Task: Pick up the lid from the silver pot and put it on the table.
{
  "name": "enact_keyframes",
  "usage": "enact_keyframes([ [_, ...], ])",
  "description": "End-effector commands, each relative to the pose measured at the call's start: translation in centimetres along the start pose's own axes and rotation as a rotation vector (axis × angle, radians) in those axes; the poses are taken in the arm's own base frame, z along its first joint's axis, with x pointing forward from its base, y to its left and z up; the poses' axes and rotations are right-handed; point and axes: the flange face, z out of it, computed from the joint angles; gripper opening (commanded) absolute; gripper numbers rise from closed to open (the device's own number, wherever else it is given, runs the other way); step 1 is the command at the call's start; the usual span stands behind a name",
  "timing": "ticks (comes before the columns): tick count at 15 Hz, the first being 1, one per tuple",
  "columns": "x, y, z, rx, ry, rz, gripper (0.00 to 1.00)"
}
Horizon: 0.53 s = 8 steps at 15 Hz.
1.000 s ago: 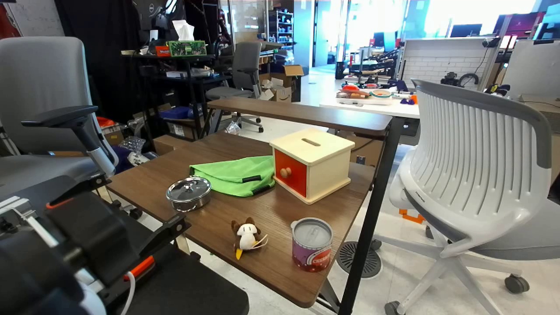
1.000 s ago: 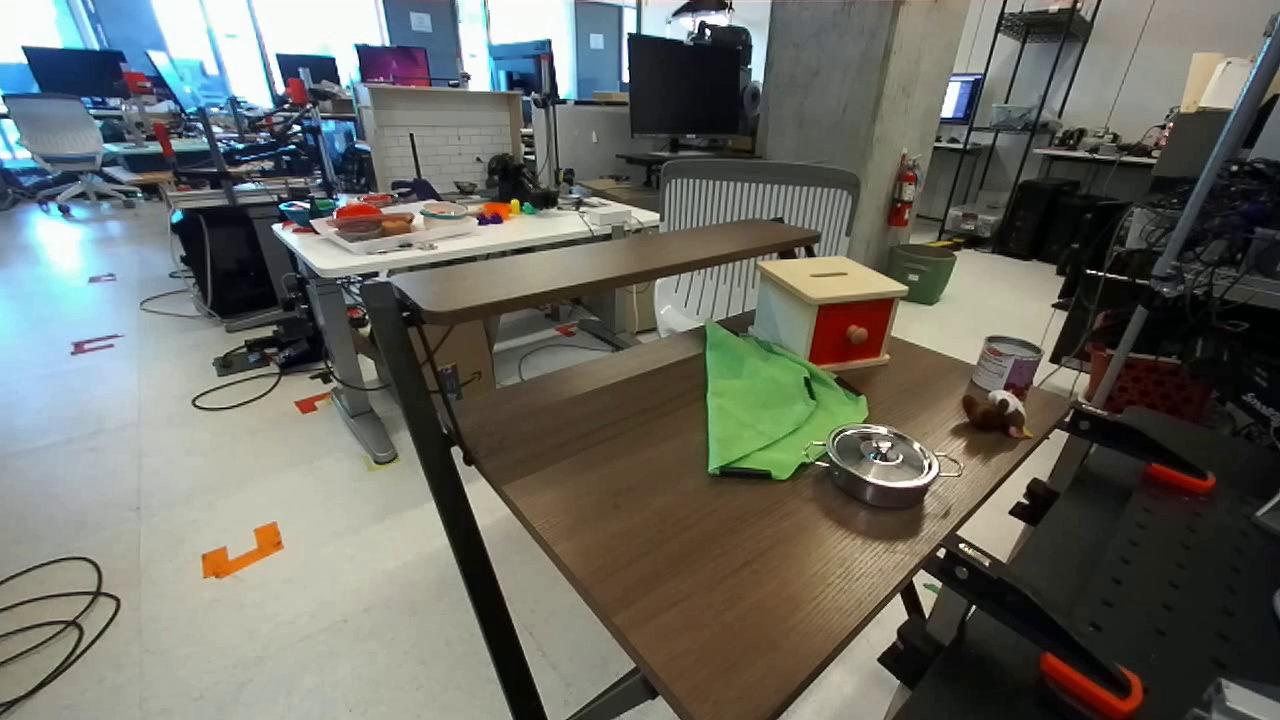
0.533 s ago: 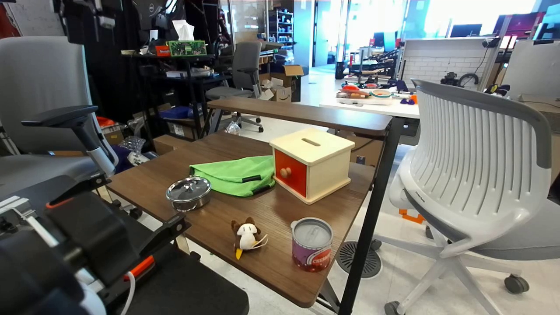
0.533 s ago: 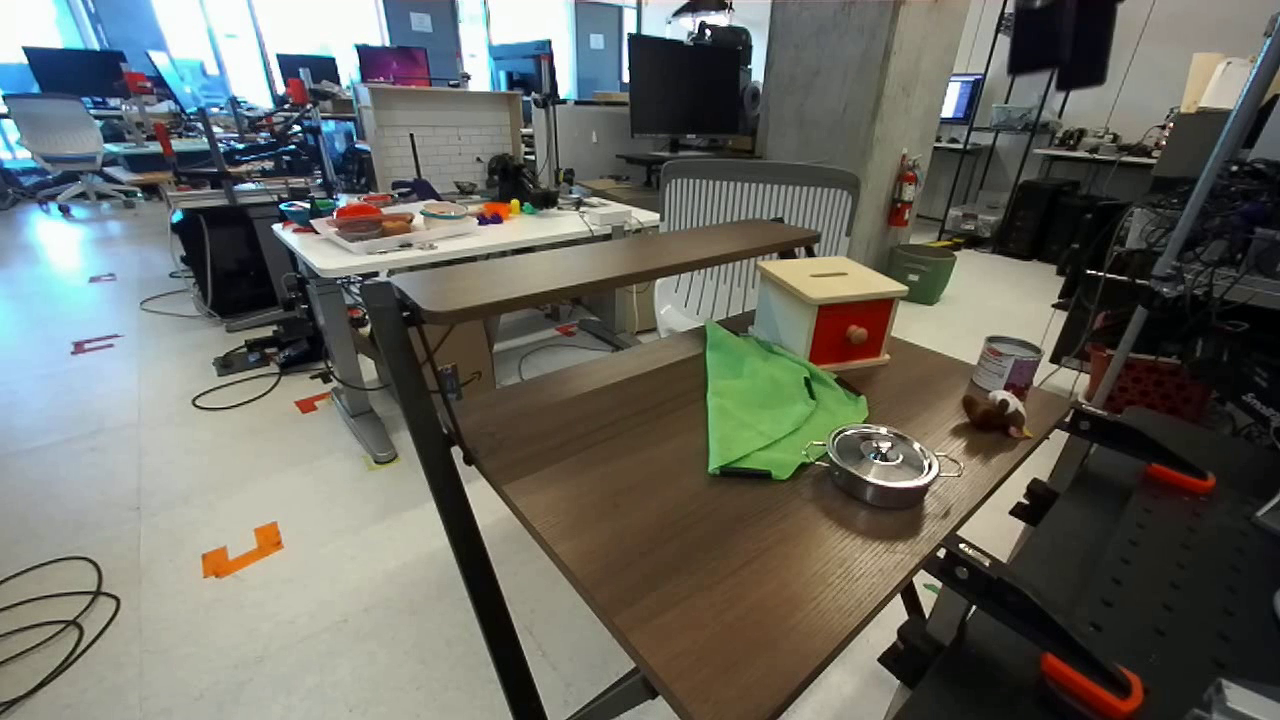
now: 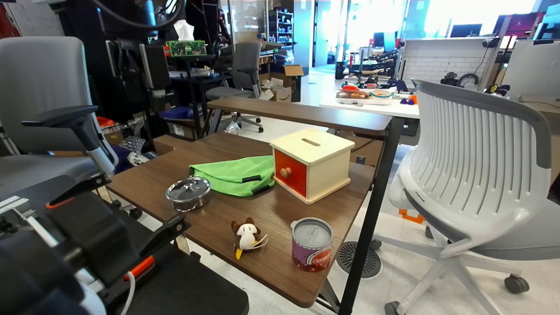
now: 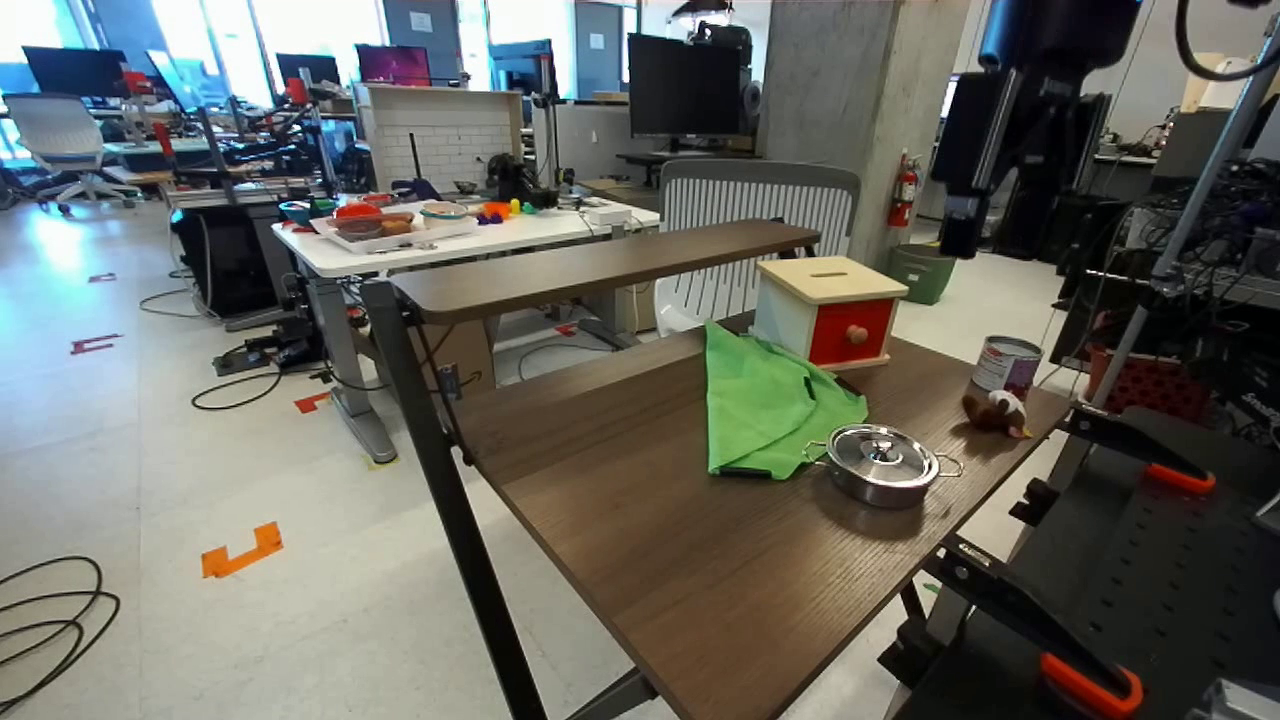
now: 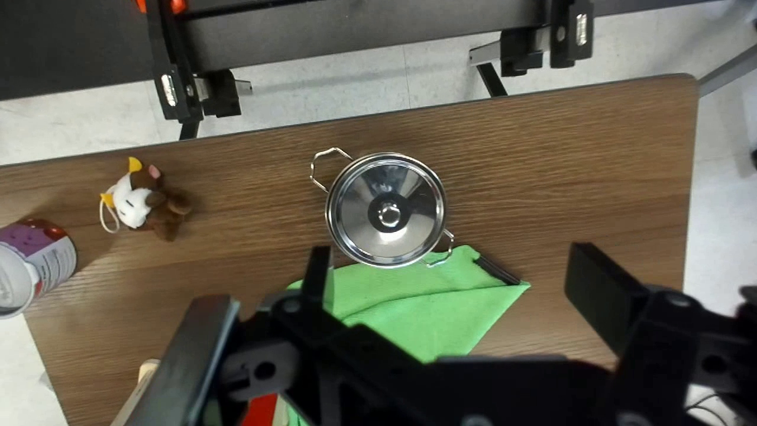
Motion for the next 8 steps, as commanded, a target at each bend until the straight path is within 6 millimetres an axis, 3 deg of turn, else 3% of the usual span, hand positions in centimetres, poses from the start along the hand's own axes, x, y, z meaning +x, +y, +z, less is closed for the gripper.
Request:
enact_keyframes([
  [1,0.5,1.6,3.7,-0.005,0.024,0.067,1.00],
  [8,0.6,2.4,10.7,-0.039,0.012,0.165,1.00],
])
